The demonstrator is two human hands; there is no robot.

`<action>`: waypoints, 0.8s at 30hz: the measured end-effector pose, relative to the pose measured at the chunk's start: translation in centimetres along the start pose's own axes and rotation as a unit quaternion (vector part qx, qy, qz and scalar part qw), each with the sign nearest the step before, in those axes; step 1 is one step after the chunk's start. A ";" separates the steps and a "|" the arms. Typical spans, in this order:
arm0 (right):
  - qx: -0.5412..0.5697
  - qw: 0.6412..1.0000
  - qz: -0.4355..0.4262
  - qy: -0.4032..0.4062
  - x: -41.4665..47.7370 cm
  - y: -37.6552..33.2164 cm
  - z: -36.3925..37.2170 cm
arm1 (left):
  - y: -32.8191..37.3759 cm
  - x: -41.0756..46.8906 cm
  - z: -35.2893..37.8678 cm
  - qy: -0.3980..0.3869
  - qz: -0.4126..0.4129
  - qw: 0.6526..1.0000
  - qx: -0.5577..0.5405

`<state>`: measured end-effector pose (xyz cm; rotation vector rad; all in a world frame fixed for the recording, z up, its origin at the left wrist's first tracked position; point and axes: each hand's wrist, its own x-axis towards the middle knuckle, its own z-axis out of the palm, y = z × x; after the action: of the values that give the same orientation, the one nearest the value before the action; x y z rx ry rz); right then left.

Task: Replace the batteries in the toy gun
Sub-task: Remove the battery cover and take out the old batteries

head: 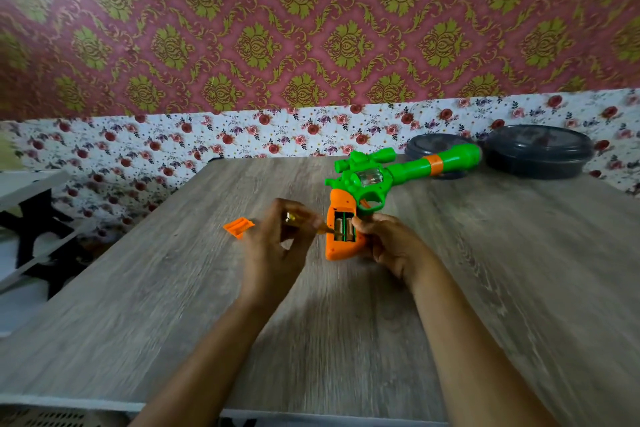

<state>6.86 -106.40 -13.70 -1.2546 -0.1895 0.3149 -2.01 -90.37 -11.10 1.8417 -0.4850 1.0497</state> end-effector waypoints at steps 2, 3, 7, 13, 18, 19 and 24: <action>-0.009 1.000 -0.001 -0.018 -0.4 -0.1 0.1 | 0.1 0.0 0.1 -0.010 -0.008 1.000 -0.004; -0.013 1.000 -0.001 -0.024 -0.7 -0.2 0.2 | 0.2 -0.1 0.1 -0.010 -0.007 1.000 -0.002; -0.034 0.999 -0.005 -0.027 -1.0 -0.3 0.5 | 0.3 0.1 -0.1 -0.013 0.010 1.000 0.009; -0.034 0.999 0.018 -0.013 -1.1 -0.7 0.7 | -0.1 -0.2 0.0 -0.059 0.039 0.997 0.020; -0.031 0.999 0.007 -0.018 -1.5 -0.8 0.7 | -0.1 -0.9 0.2 -0.112 0.146 0.980 0.075; -0.033 0.999 0.005 -0.013 -1.7 -0.9 0.6 | -0.1 -1.0 0.3 -0.116 0.154 0.978 0.080; -0.023 1.000 0.003 0.013 -1.5 -0.9 0.9 | 0.0 -1.4 0.4 -0.139 0.228 0.957 0.113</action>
<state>5.25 -106.39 -12.53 -1.3038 -0.1713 0.3017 -2.60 -90.82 -12.34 2.1529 -1.0314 1.1892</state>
